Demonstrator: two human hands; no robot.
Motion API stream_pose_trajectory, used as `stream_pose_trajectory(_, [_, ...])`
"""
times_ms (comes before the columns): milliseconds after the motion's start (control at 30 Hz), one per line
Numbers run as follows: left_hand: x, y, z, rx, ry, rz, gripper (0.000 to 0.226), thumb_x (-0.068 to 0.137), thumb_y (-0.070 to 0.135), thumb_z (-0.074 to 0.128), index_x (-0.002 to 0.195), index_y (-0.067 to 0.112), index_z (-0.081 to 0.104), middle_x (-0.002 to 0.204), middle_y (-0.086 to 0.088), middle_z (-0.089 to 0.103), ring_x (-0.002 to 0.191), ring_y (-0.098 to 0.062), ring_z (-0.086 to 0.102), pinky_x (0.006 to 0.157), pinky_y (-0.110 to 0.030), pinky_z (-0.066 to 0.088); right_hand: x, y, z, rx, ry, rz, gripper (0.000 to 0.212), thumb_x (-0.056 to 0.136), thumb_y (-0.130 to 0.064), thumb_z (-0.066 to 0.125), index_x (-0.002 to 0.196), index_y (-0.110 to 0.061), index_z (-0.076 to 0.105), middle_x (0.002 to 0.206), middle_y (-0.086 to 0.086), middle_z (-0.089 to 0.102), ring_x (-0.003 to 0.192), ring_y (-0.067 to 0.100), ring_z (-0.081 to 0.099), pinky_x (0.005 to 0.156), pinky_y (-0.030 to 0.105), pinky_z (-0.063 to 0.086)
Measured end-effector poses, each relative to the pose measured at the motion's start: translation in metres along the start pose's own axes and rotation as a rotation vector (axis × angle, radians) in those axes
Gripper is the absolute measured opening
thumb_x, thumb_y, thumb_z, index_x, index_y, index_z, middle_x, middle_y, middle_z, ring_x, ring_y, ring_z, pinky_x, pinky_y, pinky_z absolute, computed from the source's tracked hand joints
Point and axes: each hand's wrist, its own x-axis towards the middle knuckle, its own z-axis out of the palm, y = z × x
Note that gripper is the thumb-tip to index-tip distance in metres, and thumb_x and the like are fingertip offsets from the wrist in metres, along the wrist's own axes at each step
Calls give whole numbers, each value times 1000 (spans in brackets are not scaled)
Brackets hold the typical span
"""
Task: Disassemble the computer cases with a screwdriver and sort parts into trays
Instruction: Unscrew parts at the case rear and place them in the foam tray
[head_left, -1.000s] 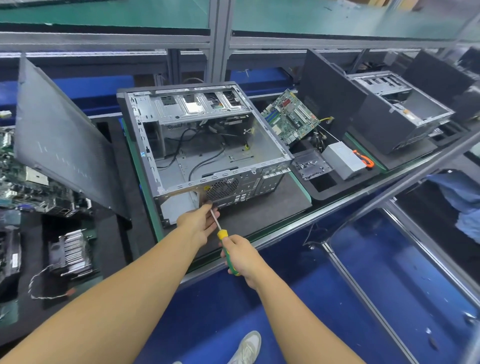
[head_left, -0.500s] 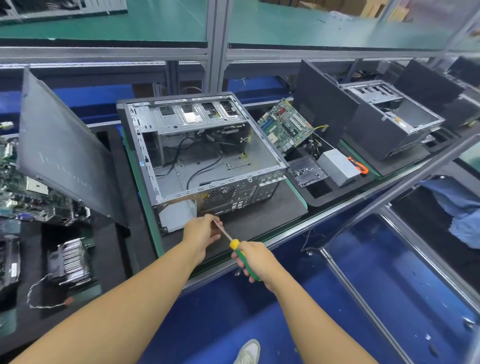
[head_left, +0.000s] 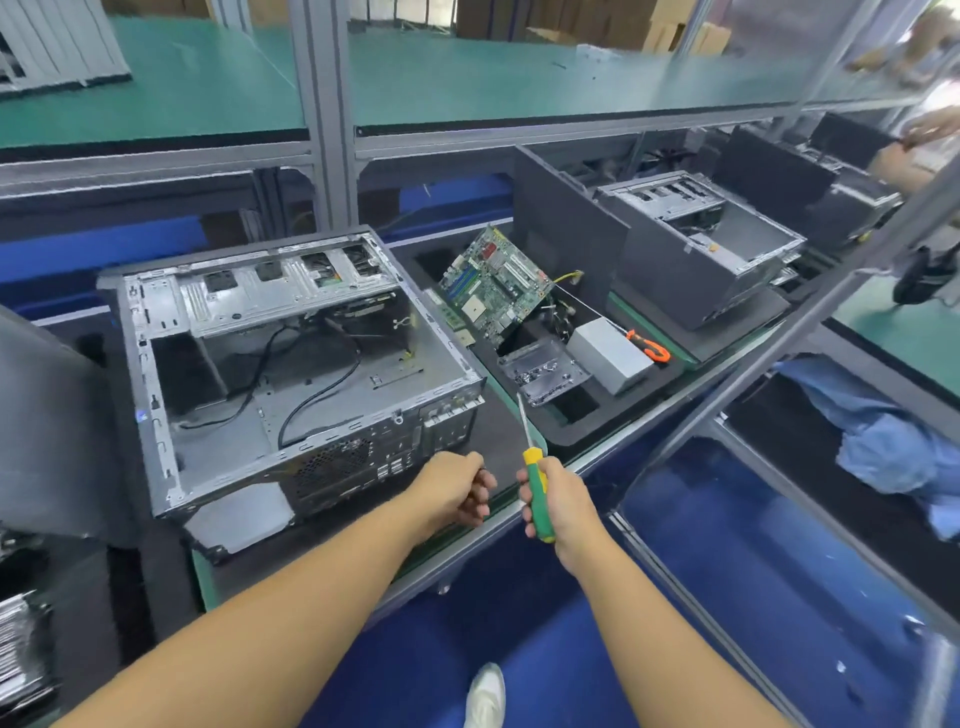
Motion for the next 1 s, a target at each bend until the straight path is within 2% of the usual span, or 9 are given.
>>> stream_pose_trajectory(133, [50, 32, 54, -9, 13, 50, 20, 97, 9, 52, 83, 3, 65, 65, -8, 64, 53, -18, 63, 50, -26, 49, 40, -26, -41, 24, 35, 9, 30, 96, -30, 41, 91, -10, 63, 60, 0, 51, 47, 17, 42, 45, 26, 36])
stream_pose_trajectory(300, [120, 74, 99, 9, 258, 128, 15, 94, 9, 62, 81, 10, 70, 82, -13, 74, 67, -18, 70, 60, -29, 59, 83, -60, -90, -46, 28, 29, 27, 93, -27, 42, 89, -10, 64, 57, -1, 50, 47, 17, 41, 46, 26, 36])
stream_pose_trajectory(367, [147, 91, 108, 28, 312, 136, 16, 94, 5, 62, 80, 9, 69, 84, -15, 73, 67, -20, 69, 63, -31, 59, 101, -72, -104, -78, 22, 29, 25, 90, -25, 43, 88, -10, 63, 58, -1, 50, 48, 18, 40, 47, 28, 36])
stream_pose_trajectory(500, [190, 112, 113, 32, 362, 66, 7, 94, -1, 62, 95, -1, 68, 80, -16, 70, 70, -25, 70, 69, -37, 62, 133, -89, -119, -77, -9, 43, 23, 91, -25, 44, 86, -12, 62, 59, -2, 50, 48, 18, 40, 47, 28, 36])
stream_pose_trajectory(567, [200, 117, 112, 99, 365, 43, 9, 92, -2, 61, 93, 0, 69, 84, -15, 70, 86, -33, 72, 79, -43, 62, 144, -94, -122, -82, -21, 59, 22, 89, -25, 44, 84, -13, 62, 58, -2, 51, 47, 17, 40, 46, 27, 37])
stream_pose_trajectory(667, [198, 123, 111, 201, 381, 65, 24, 90, -2, 57, 110, 0, 70, 108, -21, 71, 103, -36, 68, 92, -47, 57, 158, -97, -123, -79, -33, 58, 24, 87, -26, 43, 86, -13, 63, 58, -2, 51, 48, 17, 41, 48, 29, 37])
stream_pose_trajectory(800, [158, 145, 113, 197, 303, 217, 17, 92, 5, 58, 98, 12, 72, 91, -6, 76, 78, -18, 70, 77, -37, 60, 166, -102, -110, -6, -19, -12, 28, 91, -27, 43, 88, -11, 65, 57, -1, 51, 46, 16, 43, 44, 25, 38])
stream_pose_trajectory(933, [97, 186, 81, 450, 70, 442, 25, 92, 7, 54, 92, 25, 70, 88, 8, 77, 81, -6, 71, 67, -22, 55, 158, -108, -74, 84, -99, -84, 32, 98, -35, 44, 88, -12, 65, 55, -2, 51, 44, 15, 42, 41, 25, 37])
stream_pose_trajectory(1000, [65, 200, 45, 646, 90, 537, 24, 91, 11, 55, 95, 30, 71, 90, 16, 75, 87, -1, 70, 76, -17, 54, 147, -111, -50, 126, -163, -108, 31, 98, -33, 43, 85, -14, 63, 56, -2, 50, 44, 15, 41, 40, 24, 35])
